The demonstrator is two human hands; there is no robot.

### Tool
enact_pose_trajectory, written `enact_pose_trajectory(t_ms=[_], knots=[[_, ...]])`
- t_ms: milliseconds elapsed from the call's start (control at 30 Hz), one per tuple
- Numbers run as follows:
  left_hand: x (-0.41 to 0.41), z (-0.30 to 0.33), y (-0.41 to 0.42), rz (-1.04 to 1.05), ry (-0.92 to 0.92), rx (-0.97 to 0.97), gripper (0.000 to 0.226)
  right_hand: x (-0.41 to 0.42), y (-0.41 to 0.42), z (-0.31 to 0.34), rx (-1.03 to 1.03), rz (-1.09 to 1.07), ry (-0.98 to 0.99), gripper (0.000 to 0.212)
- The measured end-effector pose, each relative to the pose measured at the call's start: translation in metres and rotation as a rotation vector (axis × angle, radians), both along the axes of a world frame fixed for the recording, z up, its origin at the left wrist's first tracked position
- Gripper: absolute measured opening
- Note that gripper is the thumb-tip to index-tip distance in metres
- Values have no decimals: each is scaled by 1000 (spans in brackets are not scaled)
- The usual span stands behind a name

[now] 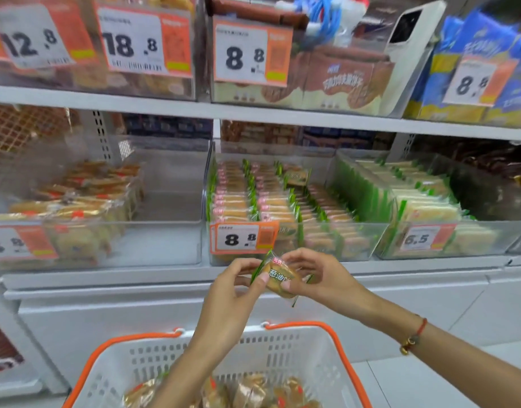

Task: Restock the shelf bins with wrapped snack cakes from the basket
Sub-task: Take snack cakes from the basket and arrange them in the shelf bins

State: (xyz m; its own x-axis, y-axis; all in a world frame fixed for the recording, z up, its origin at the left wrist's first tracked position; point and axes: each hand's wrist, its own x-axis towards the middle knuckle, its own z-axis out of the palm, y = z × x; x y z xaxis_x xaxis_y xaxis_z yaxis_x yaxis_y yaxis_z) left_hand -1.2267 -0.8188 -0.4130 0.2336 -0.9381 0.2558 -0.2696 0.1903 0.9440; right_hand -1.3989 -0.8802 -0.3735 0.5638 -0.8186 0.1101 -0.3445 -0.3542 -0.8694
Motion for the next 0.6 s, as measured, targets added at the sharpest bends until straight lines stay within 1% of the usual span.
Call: enact_pose_trajectory(t_ms=[67,200,300,367,500,533,600], knots=[[2,15,-3,57,-47,-97,12,-3,-2,11,-96,-29,-50,30],[26,55,-24,321,-146,-326,15,-9,-20,46,-239,-160,-152,31],[47,80,-50,479,-224,-425,19,-12,-48,69,-278,-299,-187,28],[58,89,-70,533,-301,-375,24,-14,-78,77,-272,-393,-143,27],[72,88,-101,473,-392,-17,43,-13,-146,79,-263,-559,26,33],[73,87,-105,457,-391,47,46,-12,-163,78,-268,-572,87,32],[73,85,-110,458,-379,115,46,-6,-194,75,-285,-509,240,27]])
